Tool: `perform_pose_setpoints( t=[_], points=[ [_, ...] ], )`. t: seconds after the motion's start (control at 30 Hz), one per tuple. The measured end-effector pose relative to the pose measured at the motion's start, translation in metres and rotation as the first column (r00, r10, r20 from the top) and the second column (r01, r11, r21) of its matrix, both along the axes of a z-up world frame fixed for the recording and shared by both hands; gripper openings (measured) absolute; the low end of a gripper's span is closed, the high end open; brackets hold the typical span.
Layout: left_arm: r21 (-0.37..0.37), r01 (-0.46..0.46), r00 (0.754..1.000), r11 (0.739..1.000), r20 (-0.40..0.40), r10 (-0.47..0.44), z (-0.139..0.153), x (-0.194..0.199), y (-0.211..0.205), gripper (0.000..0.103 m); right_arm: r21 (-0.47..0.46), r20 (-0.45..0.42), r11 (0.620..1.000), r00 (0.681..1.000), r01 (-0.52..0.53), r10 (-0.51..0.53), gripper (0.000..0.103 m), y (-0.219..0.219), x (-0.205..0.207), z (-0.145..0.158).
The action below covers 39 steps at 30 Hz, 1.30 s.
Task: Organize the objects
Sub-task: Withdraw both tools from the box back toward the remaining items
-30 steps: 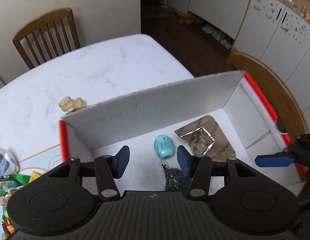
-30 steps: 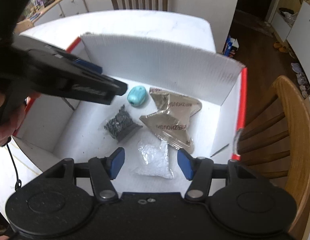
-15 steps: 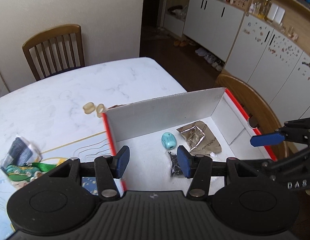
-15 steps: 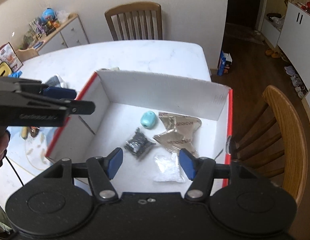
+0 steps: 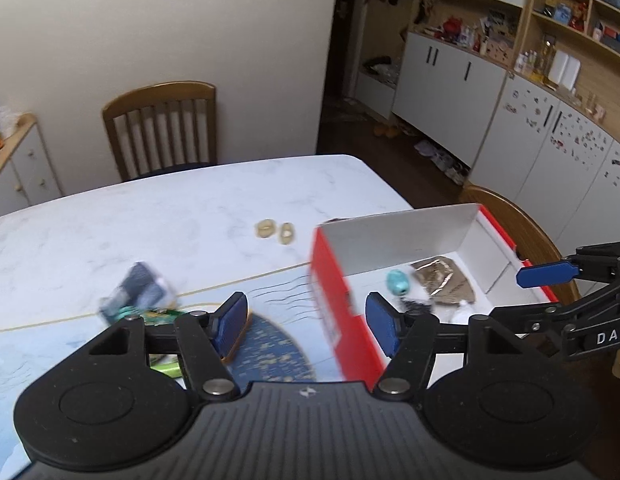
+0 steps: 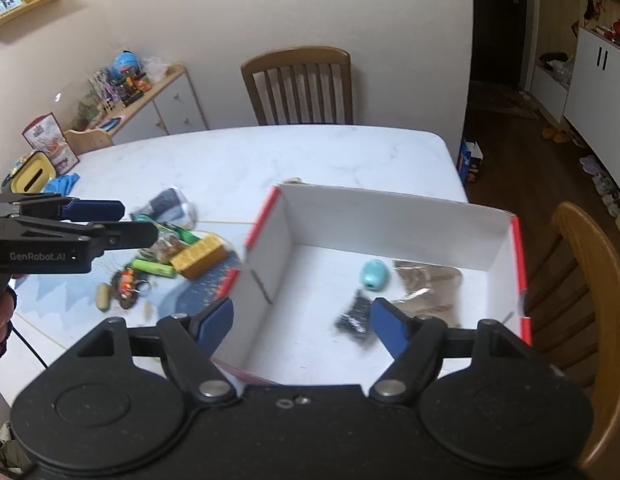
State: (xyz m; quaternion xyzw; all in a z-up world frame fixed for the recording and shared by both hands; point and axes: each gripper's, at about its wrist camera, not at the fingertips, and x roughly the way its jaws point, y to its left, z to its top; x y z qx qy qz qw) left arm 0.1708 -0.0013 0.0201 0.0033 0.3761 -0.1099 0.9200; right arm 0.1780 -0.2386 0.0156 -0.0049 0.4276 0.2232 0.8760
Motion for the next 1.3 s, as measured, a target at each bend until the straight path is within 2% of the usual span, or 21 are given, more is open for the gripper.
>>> perform_pose_setpoints(
  t=[0.23, 0.33, 0.57, 0.7, 1.1, 1.17, 1.2, 1.3],
  points=[
    [0.015, -0.049, 0.999, 0.999, 0.017, 0.049, -0.003, -0.022, 0.049, 0.065, 0.024, 0.01, 0.999, 1.0, -0.025, 0.025, 0.082, 0.036, -0.012, 0.004],
    [0.019, -0.069, 0.998, 0.997, 0.017, 0.068, -0.007, -0.031, 0.07, 0.08, 0.028, 0.013, 0.999, 0.999, -0.035, 0.035, 0.084, 0.051, -0.016, 0.004],
    [0.007, -0.108, 0.994, 0.994, 0.008, 0.108, -0.02, -0.044, 0.111, 0.08, 0.018, 0.001, 0.999, 0.999, -0.041, 0.041, 0.089, 0.084, -0.019, 0.001],
    [-0.003, -0.119, 0.993, 0.993, 0.006, 0.119, -0.029, -0.051, 0.131, 0.086, 0.008, 0.0, 1.0, 1.0, -0.028, 0.028, 0.091, 0.103, -0.016, 0.001],
    [-0.076, -0.13, 0.991, 0.989, -0.043, 0.127, -0.075, -0.065, 0.186, 0.09, -0.011, -0.066, 0.999, 0.997, 0.038, -0.038, 0.092, 0.156, 0.023, -0.017],
    [-0.081, -0.138, 0.99, 0.987, -0.046, 0.135, -0.083, -0.064, 0.191, 0.095, -0.027, -0.076, 0.998, 0.996, 0.049, -0.051, 0.092, 0.165, 0.031, -0.023],
    [-0.078, -0.14, 0.989, 0.987, -0.052, 0.137, -0.087, -0.063, 0.193, 0.103, -0.035, -0.082, 0.998, 0.995, 0.053, -0.056, 0.092, 0.169, 0.036, -0.026],
    [-0.056, -0.138, 0.989, 0.989, -0.053, 0.136, -0.099, -0.062, 0.198, 0.103, -0.058, -0.104, 0.996, 0.992, 0.072, -0.077, 0.092, 0.18, 0.048, -0.036]
  ],
)
